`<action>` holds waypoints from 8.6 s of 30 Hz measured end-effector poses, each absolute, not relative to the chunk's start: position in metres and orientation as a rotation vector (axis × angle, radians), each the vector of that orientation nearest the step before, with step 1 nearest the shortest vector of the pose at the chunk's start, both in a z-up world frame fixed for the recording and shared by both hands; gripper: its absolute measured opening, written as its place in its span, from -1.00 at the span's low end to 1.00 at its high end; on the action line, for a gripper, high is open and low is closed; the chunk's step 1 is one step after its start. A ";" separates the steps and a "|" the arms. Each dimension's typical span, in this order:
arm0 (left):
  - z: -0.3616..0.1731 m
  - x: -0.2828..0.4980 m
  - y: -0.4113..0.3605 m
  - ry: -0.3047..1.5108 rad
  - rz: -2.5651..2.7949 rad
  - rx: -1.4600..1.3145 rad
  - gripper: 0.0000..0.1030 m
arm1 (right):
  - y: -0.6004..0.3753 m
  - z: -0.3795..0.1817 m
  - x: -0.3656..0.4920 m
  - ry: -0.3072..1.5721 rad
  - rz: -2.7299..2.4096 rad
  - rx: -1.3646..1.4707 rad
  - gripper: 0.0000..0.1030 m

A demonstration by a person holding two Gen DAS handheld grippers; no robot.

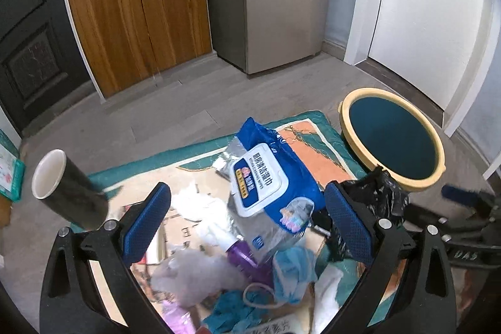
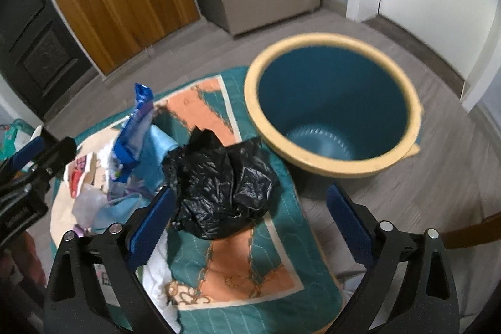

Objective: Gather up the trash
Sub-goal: 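Grasp the black plastic bag with the right tool while the left tool grasps the blue wipes pack, then carry both items over the bin and open both tools to drop them, then grasp the red-and-white paper bag with the left tool while the right tool grasps a blue mask, then carry both items over the bin and release them inside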

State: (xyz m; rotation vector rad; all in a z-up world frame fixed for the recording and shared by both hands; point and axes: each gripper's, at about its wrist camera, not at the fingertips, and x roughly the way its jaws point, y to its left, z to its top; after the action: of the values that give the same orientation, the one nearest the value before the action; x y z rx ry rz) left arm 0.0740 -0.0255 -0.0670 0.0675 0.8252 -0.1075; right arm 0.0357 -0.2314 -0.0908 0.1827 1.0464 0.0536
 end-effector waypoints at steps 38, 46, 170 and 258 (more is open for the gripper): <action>-0.040 0.089 -0.038 0.780 -0.126 0.052 -0.87 | -0.242 -0.063 0.040 0.905 0.124 0.154 -0.60; 0.004 0.097 -0.057 0.664 -0.186 -0.014 -1.00 | -0.298 -0.005 0.056 0.838 0.060 0.239 -0.60; -0.016 0.067 0.022 0.754 0.136 -0.029 0.88 | -0.272 -0.040 0.113 0.960 0.113 0.196 0.90; -0.013 0.091 -0.043 0.706 -0.171 0.133 0.45 | -0.332 0.047 0.125 0.705 0.133 0.101 -0.75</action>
State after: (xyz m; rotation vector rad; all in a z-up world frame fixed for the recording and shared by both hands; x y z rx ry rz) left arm 0.0909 -0.0428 -0.0129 0.1329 0.7065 -0.1707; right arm 0.1247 -0.3318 0.0469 0.1010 0.7049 0.1333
